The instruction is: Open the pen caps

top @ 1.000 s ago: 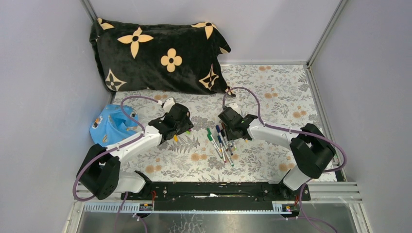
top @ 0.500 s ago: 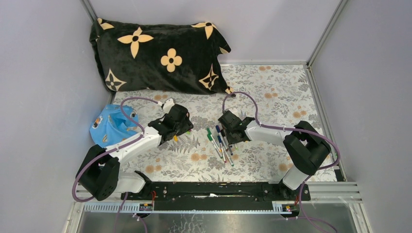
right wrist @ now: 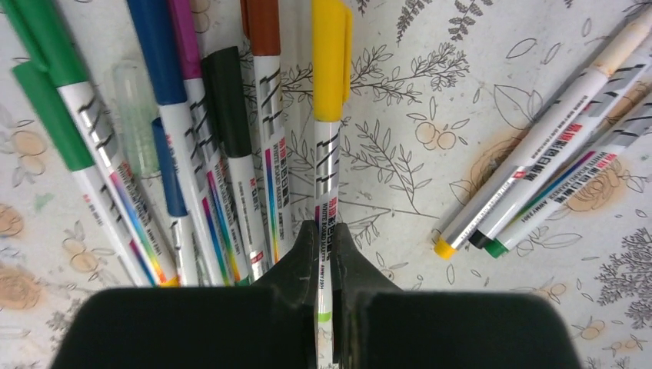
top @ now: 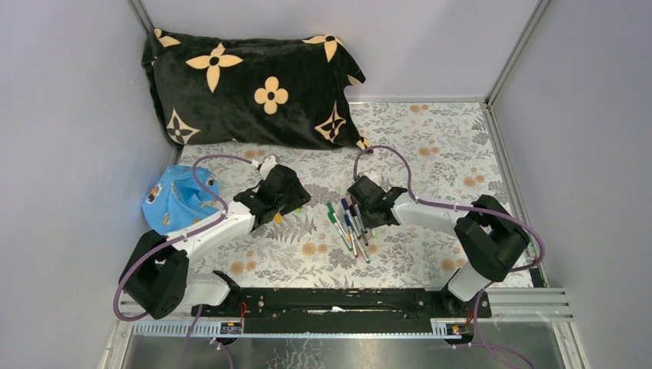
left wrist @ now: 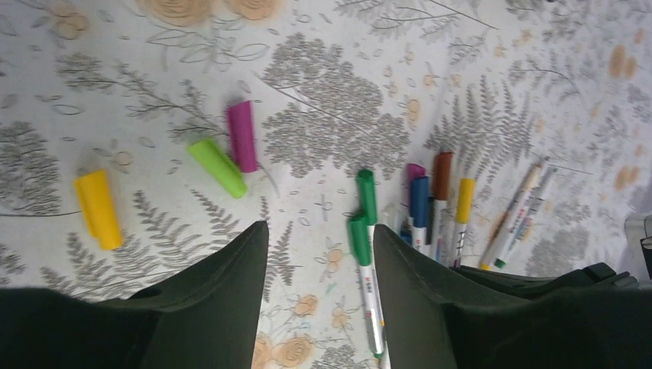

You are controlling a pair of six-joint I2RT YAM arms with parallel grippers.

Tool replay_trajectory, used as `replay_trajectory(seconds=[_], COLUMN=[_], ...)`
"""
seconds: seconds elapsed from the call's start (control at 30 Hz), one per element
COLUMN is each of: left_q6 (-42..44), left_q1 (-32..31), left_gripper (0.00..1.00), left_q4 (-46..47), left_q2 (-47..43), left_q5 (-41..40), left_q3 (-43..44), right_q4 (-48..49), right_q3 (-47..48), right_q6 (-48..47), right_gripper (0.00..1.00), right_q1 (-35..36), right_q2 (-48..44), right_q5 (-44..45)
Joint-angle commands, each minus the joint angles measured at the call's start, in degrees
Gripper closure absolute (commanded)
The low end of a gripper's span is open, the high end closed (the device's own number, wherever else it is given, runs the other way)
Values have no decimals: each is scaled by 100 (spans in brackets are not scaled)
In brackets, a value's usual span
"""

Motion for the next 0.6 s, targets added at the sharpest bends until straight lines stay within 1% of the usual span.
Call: replay_trajectory(seconds=[0.0, 0.13, 0.2, 0.43, 0.57], left_q6=[125, 57, -8, -295, -470], left_q1=[-26, -34, -61, -372, -530], left_gripper=[40, 40, 39, 39, 38], left_q4=[923, 1547, 1870, 2645, 2883], left_q2=[-23, 203, 319, 576, 699], left_q5=[672, 1424, 1662, 1840, 1831], left_q3=[-126, -232, -282, -398, -389], right_q4=[-182, -338, -433, -360, -295], right_q3=[87, 261, 353, 428, 454], right_q6=[-49, -84, -85, 50, 122], right_gripper=[100, 100, 100, 100, 100], right_q1=[117, 261, 341, 613, 742], right_q2=[-691, -1069, -1148, -1267, -1238], right_q5=[-144, -305, -351, -536, -560])
